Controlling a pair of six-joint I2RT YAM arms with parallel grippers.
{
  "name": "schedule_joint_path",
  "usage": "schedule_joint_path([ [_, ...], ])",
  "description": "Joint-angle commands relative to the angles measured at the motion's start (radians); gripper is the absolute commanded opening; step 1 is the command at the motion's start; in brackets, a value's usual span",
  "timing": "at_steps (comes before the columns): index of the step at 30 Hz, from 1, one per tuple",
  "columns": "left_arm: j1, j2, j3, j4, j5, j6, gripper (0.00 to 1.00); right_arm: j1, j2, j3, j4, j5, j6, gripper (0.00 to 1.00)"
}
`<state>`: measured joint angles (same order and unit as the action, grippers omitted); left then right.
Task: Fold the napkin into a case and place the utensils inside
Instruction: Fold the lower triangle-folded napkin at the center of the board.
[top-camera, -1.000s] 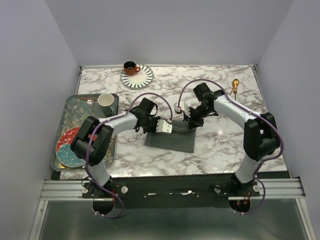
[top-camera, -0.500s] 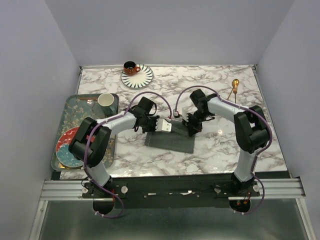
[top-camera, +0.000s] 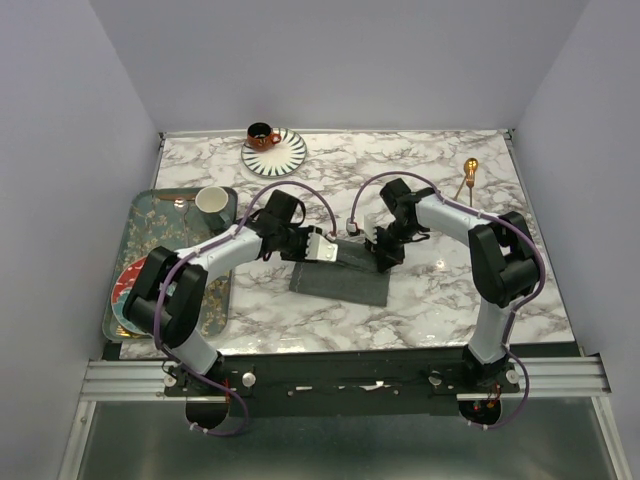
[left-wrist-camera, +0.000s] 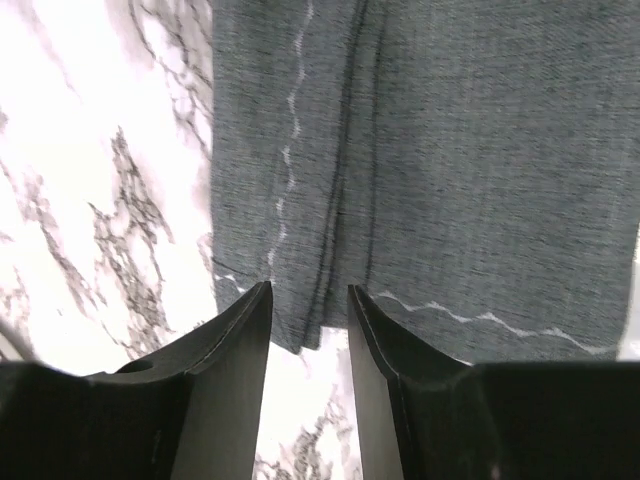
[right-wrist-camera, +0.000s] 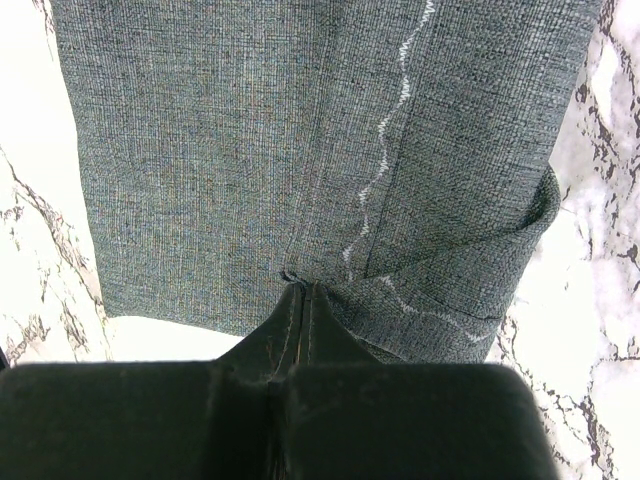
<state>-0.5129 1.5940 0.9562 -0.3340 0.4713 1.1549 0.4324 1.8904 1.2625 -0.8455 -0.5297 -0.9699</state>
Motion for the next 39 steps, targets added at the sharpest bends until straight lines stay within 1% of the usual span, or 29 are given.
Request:
schedule_joint_path([
  [1, -0.01, 0.029, -0.004, 0.087, 0.007, 0.022, 0.5, -0.011, 0.01, -0.025, 0.046, 0.053, -0.027, 0.01],
  [3, -0.013, 0.046, -0.005, 0.096, 0.004, 0.041, 0.53, -0.011, 0.01, -0.022, 0.045, 0.053, -0.024, 0.01],
  [7, -0.021, 0.07, -0.02, 0.119, -0.014, 0.109, 0.56, -0.011, 0.009, -0.018, 0.046, 0.05, -0.027, 0.01],
  [8, -0.022, 0.081, -0.022, 0.121, -0.014, 0.135, 0.56, -0.011, 0.012, -0.015, 0.046, 0.05, -0.029, 0.0],
  [14, -0.026, 0.121, -0.004, 0.108, -0.022, 0.175, 0.56, -0.011, 0.016, -0.015, 0.045, 0.05, -0.03, 0.01],
  [17, -0.024, 0.113, 0.0, 0.087, -0.013, 0.195, 0.5, -0.011, 0.013, -0.018, 0.043, 0.051, -0.033, 0.01],
  [18, -0.026, 0.112, 0.001, 0.081, -0.004, 0.195, 0.43, -0.009, 0.009, -0.018, 0.045, 0.051, -0.033, 0.01],
  [20, -0.024, 0.101, 0.009, 0.076, 0.003, 0.174, 0.33, -0.009, 0.003, -0.017, 0.037, 0.045, -0.033, 0.01],
  [21, -0.026, 0.098, 0.012, 0.075, 0.004, 0.164, 0.26, -0.011, -0.002, -0.014, 0.036, 0.043, -0.033, 0.0],
  [23, -0.026, 0.09, 0.021, 0.07, 0.006, 0.126, 0.16, -0.014, -0.013, -0.009, 0.026, 0.04, -0.036, 0.01],
  [24, -0.026, 0.08, 0.032, 0.064, 0.006, 0.109, 0.04, -0.015, -0.016, -0.008, 0.023, 0.037, -0.036, 0.01],
  [25, -0.026, 0.074, 0.038, 0.056, 0.012, 0.1, 0.0, -0.017, -0.017, -0.005, 0.017, 0.037, -0.038, 0.01],
  [29, -0.024, 0.032, 0.049, -0.006, 0.033, 0.103, 0.0, -0.02, -0.022, 0.003, 0.006, 0.037, -0.044, 0.01],
  [33, -0.026, 0.009, 0.055, -0.114, 0.061, 0.118, 0.0, -0.029, -0.028, 0.005, -0.001, 0.033, -0.049, 0.01],
  [36, -0.032, 0.024, 0.049, -0.163, 0.075, 0.12, 0.0, -0.035, -0.025, 0.003, -0.004, 0.025, -0.05, 0.01],
  [39, -0.039, 0.07, 0.038, -0.162, 0.052, 0.112, 0.0, -0.035, -0.022, -0.008, -0.004, 0.022, -0.055, 0.01],
])
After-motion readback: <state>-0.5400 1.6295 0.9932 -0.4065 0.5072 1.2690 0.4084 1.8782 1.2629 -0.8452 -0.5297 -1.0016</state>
